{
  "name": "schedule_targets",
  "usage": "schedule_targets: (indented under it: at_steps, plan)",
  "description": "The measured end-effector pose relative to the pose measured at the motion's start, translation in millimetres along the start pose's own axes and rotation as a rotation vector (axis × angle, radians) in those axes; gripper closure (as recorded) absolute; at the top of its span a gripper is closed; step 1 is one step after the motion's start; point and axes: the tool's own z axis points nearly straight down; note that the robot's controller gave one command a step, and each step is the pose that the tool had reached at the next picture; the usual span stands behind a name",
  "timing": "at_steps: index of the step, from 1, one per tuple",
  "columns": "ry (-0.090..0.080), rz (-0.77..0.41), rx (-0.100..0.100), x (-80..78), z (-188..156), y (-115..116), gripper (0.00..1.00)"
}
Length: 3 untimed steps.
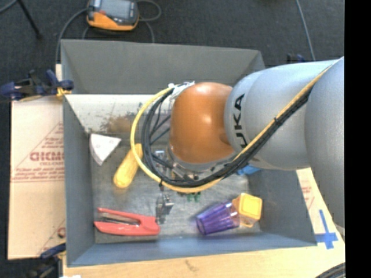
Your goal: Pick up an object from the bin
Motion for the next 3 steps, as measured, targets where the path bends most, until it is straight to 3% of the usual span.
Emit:
schedule_targets:
  at_steps: [1, 2, 3]
  plan:
    - [-0.007, -0.053, 0.0, 7.7, 43.2, 5.7, 0.0]
    - [0.007, -0.302, 0.002, 14.5, 105.7, 14.0, 1.0]
    - [0.007, -0.301, 0.002, 14.5, 105.7, 14.0, 1.0]
